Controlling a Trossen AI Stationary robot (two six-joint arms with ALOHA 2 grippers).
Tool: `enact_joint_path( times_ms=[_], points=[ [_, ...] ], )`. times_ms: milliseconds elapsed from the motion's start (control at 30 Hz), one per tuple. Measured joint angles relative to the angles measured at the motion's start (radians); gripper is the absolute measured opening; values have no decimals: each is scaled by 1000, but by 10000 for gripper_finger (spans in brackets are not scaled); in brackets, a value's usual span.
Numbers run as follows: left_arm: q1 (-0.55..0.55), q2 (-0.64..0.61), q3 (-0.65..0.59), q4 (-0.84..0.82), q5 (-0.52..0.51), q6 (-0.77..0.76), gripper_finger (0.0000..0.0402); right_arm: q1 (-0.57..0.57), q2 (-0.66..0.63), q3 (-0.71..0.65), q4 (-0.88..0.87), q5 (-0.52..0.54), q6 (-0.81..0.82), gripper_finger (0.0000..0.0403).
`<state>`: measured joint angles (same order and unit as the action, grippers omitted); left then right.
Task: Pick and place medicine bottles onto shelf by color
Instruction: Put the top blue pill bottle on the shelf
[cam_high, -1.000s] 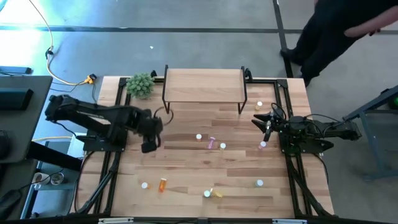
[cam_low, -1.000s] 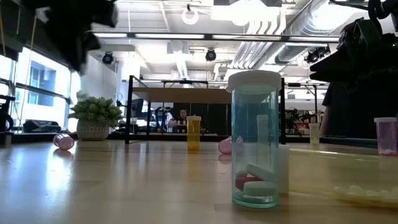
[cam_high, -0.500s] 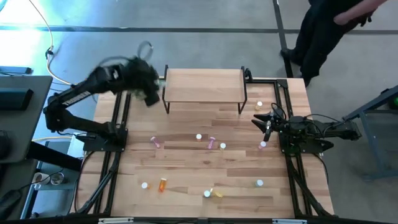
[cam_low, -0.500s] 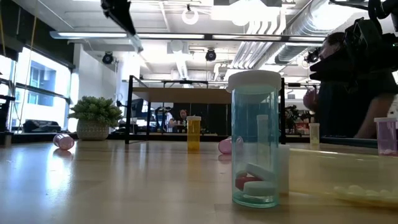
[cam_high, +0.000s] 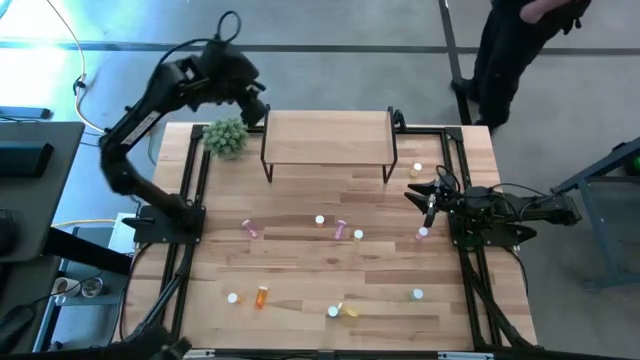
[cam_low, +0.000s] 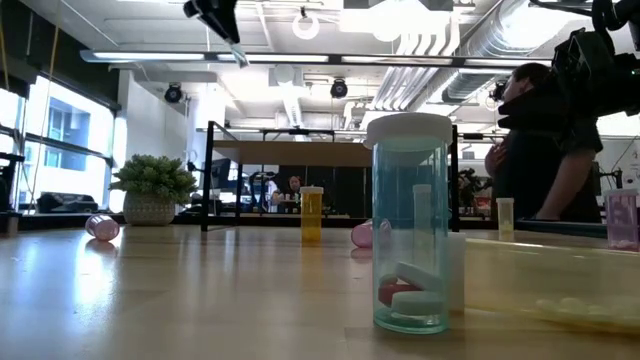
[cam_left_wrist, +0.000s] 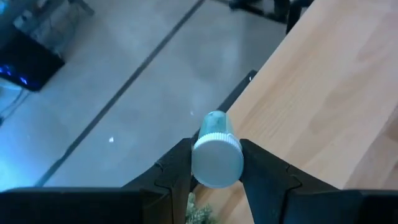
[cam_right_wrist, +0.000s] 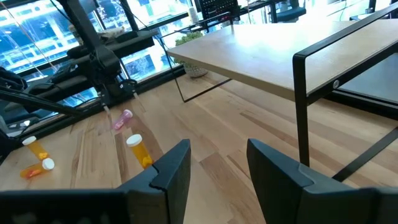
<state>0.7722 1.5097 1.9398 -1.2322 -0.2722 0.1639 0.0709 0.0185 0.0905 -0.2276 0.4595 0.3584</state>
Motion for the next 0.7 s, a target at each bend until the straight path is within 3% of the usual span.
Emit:
enact_joint_path(
  times_ms=[300, 700],
  points=[
    [0, 242, 212, -121, 44, -49, 113, 0, 0, 0, 0, 0, 0, 149],
    [0, 418, 248, -240, 68, -57, 113, 0, 0, 0, 0, 0, 0, 149]
  ],
)
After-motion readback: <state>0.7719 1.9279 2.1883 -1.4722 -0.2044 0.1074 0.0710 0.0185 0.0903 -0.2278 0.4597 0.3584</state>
